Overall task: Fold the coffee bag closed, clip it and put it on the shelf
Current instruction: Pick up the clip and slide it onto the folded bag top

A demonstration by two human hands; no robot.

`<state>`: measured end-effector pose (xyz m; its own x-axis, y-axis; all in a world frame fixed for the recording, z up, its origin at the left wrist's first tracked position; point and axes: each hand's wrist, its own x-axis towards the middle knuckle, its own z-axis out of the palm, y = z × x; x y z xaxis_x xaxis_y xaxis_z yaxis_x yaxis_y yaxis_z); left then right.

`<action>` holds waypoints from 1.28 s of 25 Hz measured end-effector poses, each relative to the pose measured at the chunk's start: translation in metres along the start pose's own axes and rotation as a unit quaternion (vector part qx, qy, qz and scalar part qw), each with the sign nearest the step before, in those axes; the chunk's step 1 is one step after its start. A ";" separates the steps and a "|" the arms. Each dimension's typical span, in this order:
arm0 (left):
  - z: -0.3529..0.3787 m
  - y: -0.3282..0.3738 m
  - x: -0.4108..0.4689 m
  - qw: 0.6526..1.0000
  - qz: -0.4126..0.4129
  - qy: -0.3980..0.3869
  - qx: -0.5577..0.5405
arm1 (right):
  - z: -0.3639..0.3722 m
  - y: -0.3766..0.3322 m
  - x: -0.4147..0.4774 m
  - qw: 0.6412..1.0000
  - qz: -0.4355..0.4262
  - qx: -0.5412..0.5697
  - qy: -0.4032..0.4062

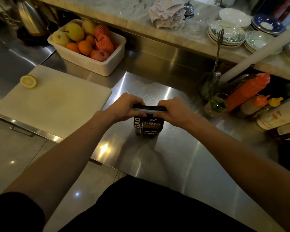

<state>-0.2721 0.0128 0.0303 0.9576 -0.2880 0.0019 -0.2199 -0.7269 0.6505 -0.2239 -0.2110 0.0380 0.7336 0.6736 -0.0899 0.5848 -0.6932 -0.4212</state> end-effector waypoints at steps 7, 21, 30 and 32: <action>0.007 0.000 0.019 0.998 0.014 -0.065 -0.010 | 0.008 0.018 -0.020 0.995 0.077 0.053 0.025; 0.025 -0.011 -0.014 0.952 -0.125 0.034 -0.278 | 0.023 0.041 -0.045 0.948 0.119 0.285 0.079; 0.042 0.006 -0.010 0.929 -0.179 0.048 -0.320 | 0.030 0.037 -0.031 0.890 0.181 0.410 0.080; 0.044 0.008 -0.005 0.923 -0.189 0.060 -0.329 | 0.030 0.034 -0.025 0.875 0.191 0.437 0.082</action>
<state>-0.2867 -0.0187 0.0019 0.9653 0.0084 -0.2610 0.2567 -0.2135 0.9426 -0.2327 -0.2441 -0.0015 0.8991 0.3401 -0.2755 -0.1507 -0.3504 -0.9244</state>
